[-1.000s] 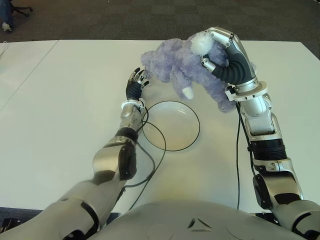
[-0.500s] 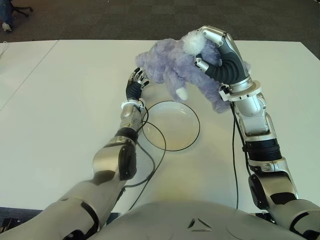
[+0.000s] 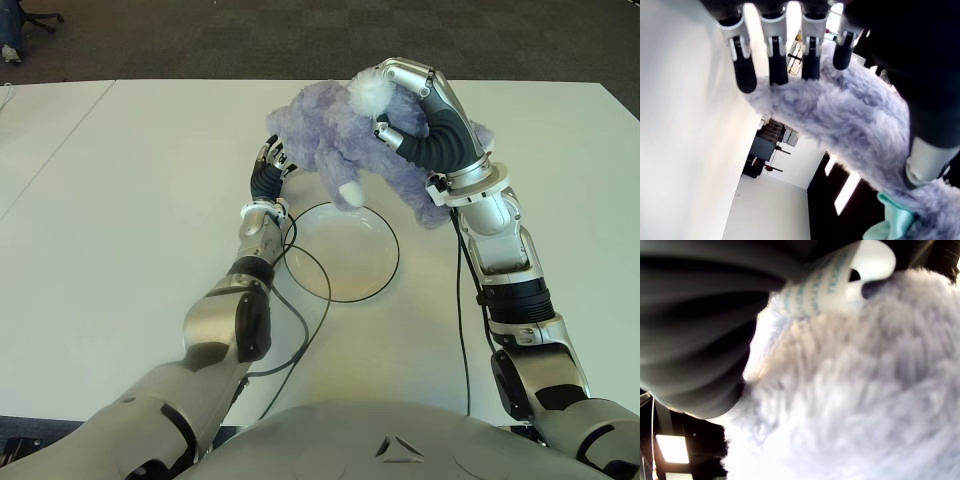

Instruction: Put the doll into the plate.

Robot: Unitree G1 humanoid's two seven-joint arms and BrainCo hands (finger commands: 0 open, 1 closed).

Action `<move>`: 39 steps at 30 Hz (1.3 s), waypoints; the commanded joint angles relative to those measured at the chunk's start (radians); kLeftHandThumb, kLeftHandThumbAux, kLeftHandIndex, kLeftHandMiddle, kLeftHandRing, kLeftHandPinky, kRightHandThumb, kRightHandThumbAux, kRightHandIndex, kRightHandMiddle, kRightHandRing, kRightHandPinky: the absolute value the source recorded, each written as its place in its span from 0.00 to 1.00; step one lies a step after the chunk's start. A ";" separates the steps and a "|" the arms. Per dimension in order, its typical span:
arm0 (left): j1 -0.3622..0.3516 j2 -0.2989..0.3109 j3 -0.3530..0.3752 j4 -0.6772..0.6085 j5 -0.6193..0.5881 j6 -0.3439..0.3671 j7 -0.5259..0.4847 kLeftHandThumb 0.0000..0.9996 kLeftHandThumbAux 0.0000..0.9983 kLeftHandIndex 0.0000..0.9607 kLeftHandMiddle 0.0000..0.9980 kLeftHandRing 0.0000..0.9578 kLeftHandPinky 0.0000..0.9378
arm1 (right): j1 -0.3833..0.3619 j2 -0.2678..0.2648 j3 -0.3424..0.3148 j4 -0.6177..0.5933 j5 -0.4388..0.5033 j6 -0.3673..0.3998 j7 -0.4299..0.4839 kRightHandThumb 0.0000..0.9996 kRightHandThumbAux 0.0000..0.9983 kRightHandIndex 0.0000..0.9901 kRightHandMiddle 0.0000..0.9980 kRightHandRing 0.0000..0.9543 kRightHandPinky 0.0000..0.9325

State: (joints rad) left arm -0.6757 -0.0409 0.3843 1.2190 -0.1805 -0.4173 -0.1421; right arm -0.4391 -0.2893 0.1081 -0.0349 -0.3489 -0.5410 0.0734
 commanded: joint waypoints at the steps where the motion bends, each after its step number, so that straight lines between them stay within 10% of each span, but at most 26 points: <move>1: 0.169 0.049 -0.016 0.093 0.030 0.068 0.020 0.00 0.62 0.12 0.20 0.22 0.26 | -0.013 0.011 0.017 -0.029 0.015 0.029 0.026 0.69 0.73 0.44 0.79 0.84 0.84; 39: 0.168 0.194 0.020 0.101 0.002 0.057 0.073 0.00 0.61 0.11 0.23 0.25 0.26 | 0.053 -0.005 0.033 -0.032 0.012 0.015 0.056 0.69 0.73 0.44 0.86 0.91 0.92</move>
State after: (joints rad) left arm -0.6142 0.1744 0.3889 1.2312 -0.1682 -0.4587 -0.0865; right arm -0.3979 -0.2887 0.1365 -0.0811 -0.3476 -0.5076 0.1239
